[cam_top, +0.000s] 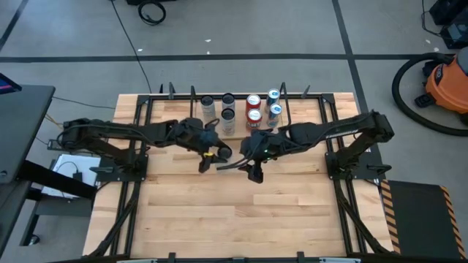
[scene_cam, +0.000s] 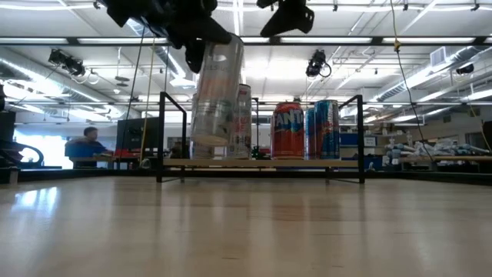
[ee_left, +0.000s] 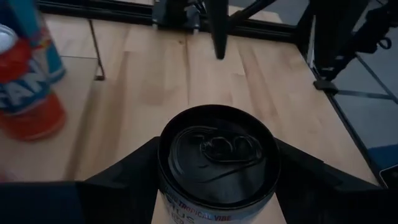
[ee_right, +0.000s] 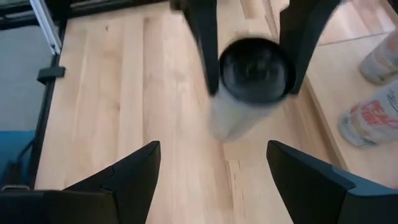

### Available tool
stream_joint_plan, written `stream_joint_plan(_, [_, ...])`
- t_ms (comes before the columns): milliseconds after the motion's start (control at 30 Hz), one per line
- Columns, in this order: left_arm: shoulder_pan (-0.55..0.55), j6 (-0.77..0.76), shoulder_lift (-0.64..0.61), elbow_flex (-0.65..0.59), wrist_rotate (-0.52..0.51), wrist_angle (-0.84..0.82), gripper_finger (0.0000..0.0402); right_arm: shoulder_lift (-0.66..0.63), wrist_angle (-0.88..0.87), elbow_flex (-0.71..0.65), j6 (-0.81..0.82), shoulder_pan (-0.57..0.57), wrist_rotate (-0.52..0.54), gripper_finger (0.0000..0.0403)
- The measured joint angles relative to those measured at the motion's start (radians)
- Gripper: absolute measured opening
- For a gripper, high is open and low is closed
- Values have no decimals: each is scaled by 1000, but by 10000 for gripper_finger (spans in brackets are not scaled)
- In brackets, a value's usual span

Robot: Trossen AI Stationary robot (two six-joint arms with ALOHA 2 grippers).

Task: Place canned beverage on shelf
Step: Put the white and pink soda can aligned with the other white and pink soda can on the shelf

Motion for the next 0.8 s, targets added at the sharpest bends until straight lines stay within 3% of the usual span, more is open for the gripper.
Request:
stream_joint_plan(300, [99,38,-103,2,-49,-142,254,-73,-57,-3,4,9,-2,304])
stream_joint_plan(800, [237,103,-134,3,-59,-238,254,-77,-110,-6,4,82,22,301])
